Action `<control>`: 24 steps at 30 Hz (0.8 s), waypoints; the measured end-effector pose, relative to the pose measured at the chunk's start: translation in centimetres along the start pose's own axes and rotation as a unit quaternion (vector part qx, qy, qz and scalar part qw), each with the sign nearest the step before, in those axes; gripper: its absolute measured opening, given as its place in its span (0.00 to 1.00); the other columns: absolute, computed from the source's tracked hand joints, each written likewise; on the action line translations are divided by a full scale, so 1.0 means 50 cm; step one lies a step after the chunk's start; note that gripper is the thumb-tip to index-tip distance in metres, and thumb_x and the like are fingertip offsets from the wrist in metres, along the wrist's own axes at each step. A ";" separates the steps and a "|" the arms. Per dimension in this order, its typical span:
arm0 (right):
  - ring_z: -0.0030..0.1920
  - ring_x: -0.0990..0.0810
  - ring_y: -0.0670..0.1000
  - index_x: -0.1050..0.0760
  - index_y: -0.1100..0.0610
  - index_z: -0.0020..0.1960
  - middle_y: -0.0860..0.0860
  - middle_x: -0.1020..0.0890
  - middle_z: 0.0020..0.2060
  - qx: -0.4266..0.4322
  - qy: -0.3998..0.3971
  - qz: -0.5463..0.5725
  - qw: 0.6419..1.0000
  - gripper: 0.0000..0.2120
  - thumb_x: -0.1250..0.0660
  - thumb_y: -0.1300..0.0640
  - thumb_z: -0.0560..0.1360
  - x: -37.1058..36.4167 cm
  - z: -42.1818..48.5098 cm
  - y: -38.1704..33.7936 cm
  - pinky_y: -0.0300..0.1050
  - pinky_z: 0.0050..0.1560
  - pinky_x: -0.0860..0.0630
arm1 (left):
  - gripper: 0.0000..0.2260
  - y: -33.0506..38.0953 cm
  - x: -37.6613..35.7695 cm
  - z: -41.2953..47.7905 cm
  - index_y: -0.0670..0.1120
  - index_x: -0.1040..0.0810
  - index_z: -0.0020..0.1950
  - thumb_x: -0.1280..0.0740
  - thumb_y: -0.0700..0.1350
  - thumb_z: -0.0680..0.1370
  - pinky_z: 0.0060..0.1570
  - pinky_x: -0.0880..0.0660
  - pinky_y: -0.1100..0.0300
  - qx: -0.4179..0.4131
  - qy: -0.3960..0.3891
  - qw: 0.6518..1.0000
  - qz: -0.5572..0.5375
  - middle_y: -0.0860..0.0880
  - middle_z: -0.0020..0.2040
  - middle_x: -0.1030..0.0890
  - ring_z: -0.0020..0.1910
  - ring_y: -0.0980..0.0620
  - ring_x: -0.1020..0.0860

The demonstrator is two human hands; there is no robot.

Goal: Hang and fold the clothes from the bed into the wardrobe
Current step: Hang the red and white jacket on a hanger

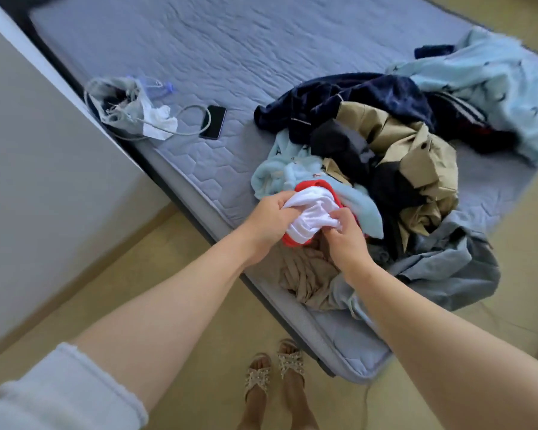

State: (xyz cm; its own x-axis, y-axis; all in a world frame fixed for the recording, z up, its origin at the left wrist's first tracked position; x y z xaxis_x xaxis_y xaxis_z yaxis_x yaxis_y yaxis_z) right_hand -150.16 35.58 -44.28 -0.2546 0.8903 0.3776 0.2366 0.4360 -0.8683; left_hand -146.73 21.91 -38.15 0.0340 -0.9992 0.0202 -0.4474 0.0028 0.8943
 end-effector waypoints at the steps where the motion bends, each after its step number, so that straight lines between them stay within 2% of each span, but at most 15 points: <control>1: 0.37 0.30 0.44 0.32 0.53 0.45 0.45 0.28 0.36 0.012 0.019 -0.001 1.000 0.08 0.43 0.66 0.75 0.014 -0.006 -0.035 0.37 0.36 0.33 | 0.09 0.036 0.001 -0.012 0.47 0.21 0.49 0.40 0.37 0.79 0.50 0.26 0.56 -0.018 0.007 1.000 -0.010 0.44 0.47 0.19 0.46 0.50 0.23; 4: 0.36 0.30 0.46 0.32 0.53 0.45 0.45 0.28 0.34 0.050 0.067 0.006 0.997 0.05 0.43 0.63 0.76 0.065 -0.025 -0.144 0.41 0.35 0.34 | 0.10 0.146 -0.002 -0.047 0.46 0.21 0.47 0.41 0.37 0.79 0.38 0.24 0.62 -0.061 0.020 0.996 -0.059 0.48 0.39 0.19 0.38 0.52 0.22; 7: 0.33 0.30 0.45 0.31 0.53 0.42 0.47 0.26 0.33 0.087 0.087 0.044 0.991 0.06 0.42 0.62 0.76 0.124 -0.042 -0.262 0.41 0.33 0.34 | 0.10 0.247 -0.007 -0.082 0.42 0.21 0.50 0.42 0.37 0.80 0.36 0.24 0.61 -0.106 -0.001 0.985 -0.134 0.45 0.40 0.19 0.37 0.51 0.21; 11: 0.30 0.35 0.44 0.37 0.51 0.35 0.46 0.32 0.29 0.160 0.119 0.149 0.969 0.14 0.43 0.66 0.75 0.182 -0.091 -0.431 0.40 0.31 0.38 | 0.13 0.356 0.019 -0.133 0.42 0.27 0.61 0.41 0.45 0.80 0.45 0.26 0.61 -0.176 -0.009 0.966 -0.187 0.47 0.46 0.21 0.43 0.53 0.22; 13: 0.31 0.36 0.45 0.38 0.51 0.36 0.47 0.33 0.30 0.189 0.110 0.190 0.957 0.14 0.45 0.67 0.75 0.198 -0.124 -0.521 0.40 0.31 0.39 | 0.22 0.392 0.045 -0.156 0.43 0.37 0.71 0.37 0.47 0.78 0.47 0.27 0.63 -0.213 0.076 0.968 -0.110 0.48 0.48 0.22 0.45 0.55 0.23; 15: 0.33 0.34 0.46 0.38 0.51 0.37 0.48 0.33 0.33 0.228 0.093 0.267 0.932 0.14 0.47 0.67 0.77 0.218 -0.157 -0.612 0.42 0.34 0.37 | 0.35 0.414 0.065 -0.180 0.46 0.51 0.76 0.32 0.45 0.76 0.59 0.28 0.60 -0.247 0.173 0.953 -0.002 0.46 0.64 0.28 0.60 0.54 0.27; 16: 0.34 0.32 0.46 0.37 0.51 0.39 0.48 0.31 0.34 0.234 0.076 0.314 0.917 0.13 0.48 0.64 0.79 0.227 -0.173 -0.651 0.42 0.35 0.35 | 0.39 0.421 0.064 -0.192 0.48 0.52 0.76 0.30 0.44 0.74 0.61 0.29 0.61 -0.254 0.179 0.951 0.018 0.48 0.68 0.31 0.64 0.55 0.29; 17: 0.34 0.28 0.45 0.36 0.50 0.40 0.47 0.27 0.34 0.223 0.054 0.357 0.906 0.12 0.49 0.59 0.81 0.235 -0.186 -0.683 0.41 0.36 0.31 | 0.38 0.427 0.056 -0.202 0.49 0.48 0.75 0.28 0.42 0.73 0.57 0.27 0.65 -0.261 0.156 0.953 0.007 0.51 0.65 0.29 0.60 0.58 0.26; 18: 0.32 0.24 0.43 0.36 0.50 0.41 0.44 0.23 0.32 0.201 0.027 0.389 0.899 0.12 0.51 0.55 0.82 0.238 -0.199 -0.708 0.38 0.34 0.27 | 0.33 0.434 0.047 -0.210 0.50 0.41 0.71 0.28 0.40 0.72 0.49 0.25 0.70 -0.266 0.121 0.956 -0.012 0.55 0.58 0.24 0.53 0.62 0.23; 19: 0.27 0.22 0.41 0.36 0.50 0.41 0.42 0.21 0.25 0.178 0.005 0.408 0.895 0.14 0.53 0.53 0.83 0.242 -0.210 -0.721 0.34 0.28 0.26 | 0.25 0.441 0.040 -0.219 0.49 0.33 0.66 0.28 0.39 0.72 0.43 0.25 0.72 -0.262 0.104 0.959 -0.031 0.57 0.50 0.22 0.47 0.61 0.21; 20: 0.22 0.23 0.39 0.36 0.51 0.40 0.41 0.23 0.19 0.167 -0.012 0.419 0.892 0.15 0.53 0.54 0.83 0.245 -0.219 -0.727 0.32 0.23 0.27 | 0.19 0.448 0.037 -0.227 0.47 0.27 0.61 0.28 0.39 0.72 0.41 0.23 0.70 -0.252 0.106 0.960 -0.055 0.55 0.46 0.20 0.45 0.58 0.20; 21: 0.21 0.24 0.39 0.35 0.53 0.40 0.41 0.24 0.17 0.168 -0.024 0.423 0.890 0.15 0.53 0.54 0.83 0.247 -0.226 -0.728 0.32 0.20 0.29 | 0.15 0.455 0.040 -0.234 0.47 0.23 0.58 0.29 0.40 0.72 0.44 0.22 0.64 -0.240 0.116 0.960 -0.084 0.52 0.46 0.19 0.45 0.54 0.20; 22: 0.23 0.22 0.42 0.34 0.56 0.42 0.44 0.22 0.20 0.178 -0.044 0.431 0.883 0.13 0.52 0.56 0.82 0.245 -0.234 -0.728 0.33 0.23 0.27 | 0.12 0.459 0.045 -0.239 0.48 0.22 0.55 0.29 0.41 0.73 0.47 0.22 0.58 -0.227 0.128 0.959 -0.113 0.50 0.47 0.18 0.46 0.51 0.20; 24: 0.34 0.22 0.48 0.31 0.58 0.52 0.50 0.20 0.35 0.209 -0.069 0.404 0.888 0.06 0.46 0.59 0.81 0.241 -0.233 -0.708 0.40 0.34 0.24 | 0.08 0.458 0.058 -0.253 0.49 0.23 0.54 0.31 0.42 0.75 0.48 0.24 0.56 -0.203 0.140 0.957 -0.153 0.49 0.48 0.19 0.46 0.50 0.21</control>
State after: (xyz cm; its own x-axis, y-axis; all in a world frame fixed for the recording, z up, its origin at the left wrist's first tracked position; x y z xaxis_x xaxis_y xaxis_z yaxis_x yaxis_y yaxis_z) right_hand -150.67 32.41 -5.26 -0.2792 0.8526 -0.4416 0.0331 -0.4511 -0.8919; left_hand -145.59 19.58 -11.97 0.3721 -0.9061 -0.2011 0.0031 -0.2155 0.9765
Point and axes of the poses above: each hand's wrist, its own z-axis towards the middle knuckle, its own x-axis out of the back of the hand, y = z × x, the point moved 5 cm from there along z, towards the middle knuckle
